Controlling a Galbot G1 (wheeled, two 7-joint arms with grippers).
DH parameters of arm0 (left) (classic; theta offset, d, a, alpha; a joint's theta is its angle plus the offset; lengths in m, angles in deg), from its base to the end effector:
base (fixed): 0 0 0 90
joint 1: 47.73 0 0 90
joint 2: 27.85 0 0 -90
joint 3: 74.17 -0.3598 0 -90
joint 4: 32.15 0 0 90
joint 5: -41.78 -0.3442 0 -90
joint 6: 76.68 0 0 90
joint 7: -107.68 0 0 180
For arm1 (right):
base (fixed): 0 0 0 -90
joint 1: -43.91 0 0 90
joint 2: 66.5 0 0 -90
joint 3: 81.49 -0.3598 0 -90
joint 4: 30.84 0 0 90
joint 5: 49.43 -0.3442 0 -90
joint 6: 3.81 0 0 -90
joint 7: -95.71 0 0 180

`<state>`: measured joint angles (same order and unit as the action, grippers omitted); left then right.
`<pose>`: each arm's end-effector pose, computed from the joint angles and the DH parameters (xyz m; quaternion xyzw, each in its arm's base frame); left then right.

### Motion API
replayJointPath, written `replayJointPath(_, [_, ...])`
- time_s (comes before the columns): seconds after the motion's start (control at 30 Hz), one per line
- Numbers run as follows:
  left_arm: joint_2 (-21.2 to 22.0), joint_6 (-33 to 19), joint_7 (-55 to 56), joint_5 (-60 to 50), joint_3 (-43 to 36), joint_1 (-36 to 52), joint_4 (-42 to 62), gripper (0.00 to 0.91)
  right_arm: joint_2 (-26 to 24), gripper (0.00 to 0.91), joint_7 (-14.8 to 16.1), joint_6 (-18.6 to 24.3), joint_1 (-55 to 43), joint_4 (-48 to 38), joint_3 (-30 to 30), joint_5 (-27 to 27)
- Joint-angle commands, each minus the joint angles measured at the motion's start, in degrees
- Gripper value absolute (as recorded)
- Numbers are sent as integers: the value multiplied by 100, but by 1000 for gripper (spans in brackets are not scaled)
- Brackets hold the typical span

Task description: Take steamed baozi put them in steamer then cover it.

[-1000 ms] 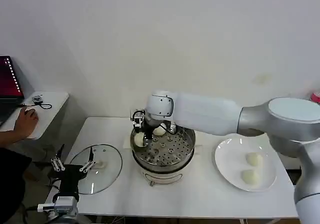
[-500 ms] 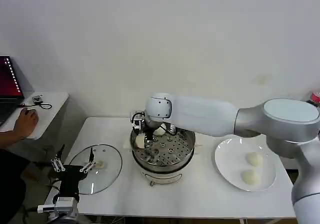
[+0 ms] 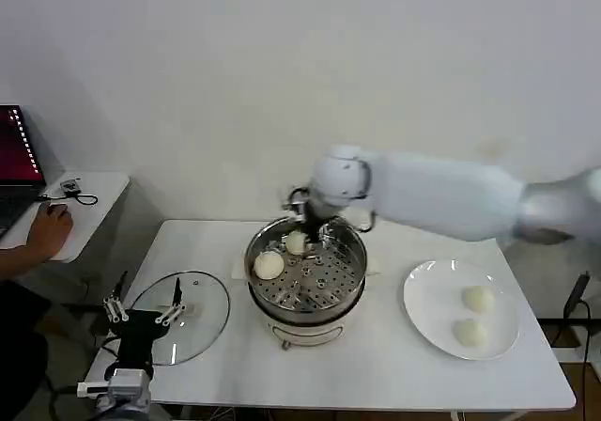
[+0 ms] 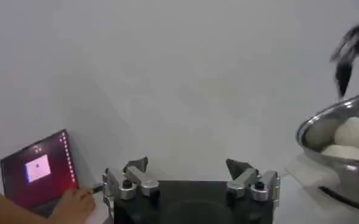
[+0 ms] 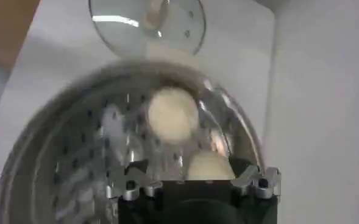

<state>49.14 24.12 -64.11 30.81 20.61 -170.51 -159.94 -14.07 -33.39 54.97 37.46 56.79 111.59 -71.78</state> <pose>0.1521 0.0556 -0.2644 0.0630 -0.9743 -0.2146 0.0259 0.5063 0.0375 -0.0211 0.5032 -0.5735 0.5804 0.2847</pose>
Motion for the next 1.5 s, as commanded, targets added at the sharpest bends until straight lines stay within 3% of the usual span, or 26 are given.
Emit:
replayJointPath(0.03, [-3,6,-9,-19,-85,5,64,907,-2443,907,836,980,-402,759,-103,1127])
replayJointPath(0.23, [22,1,-21,-78,-202,4,179,907,-3430,907,1044,1618,206,873,-207,1958])
replayJointPath(0.33, [47,-2,-19,-103,-235,-2,227,907,-3746,907,981,1769,1134,809,-758,2245])
replayJointPath(0.6, [75,8,-20,-190,-220,-22,293,907,-3918,907,871,2199,4786,418,-3600,3183])
replayJointPath(1.5, [134,8,-19,-269,-122,-50,472,907,-2727,907,768,2133,5548,-579,-3812,3534])
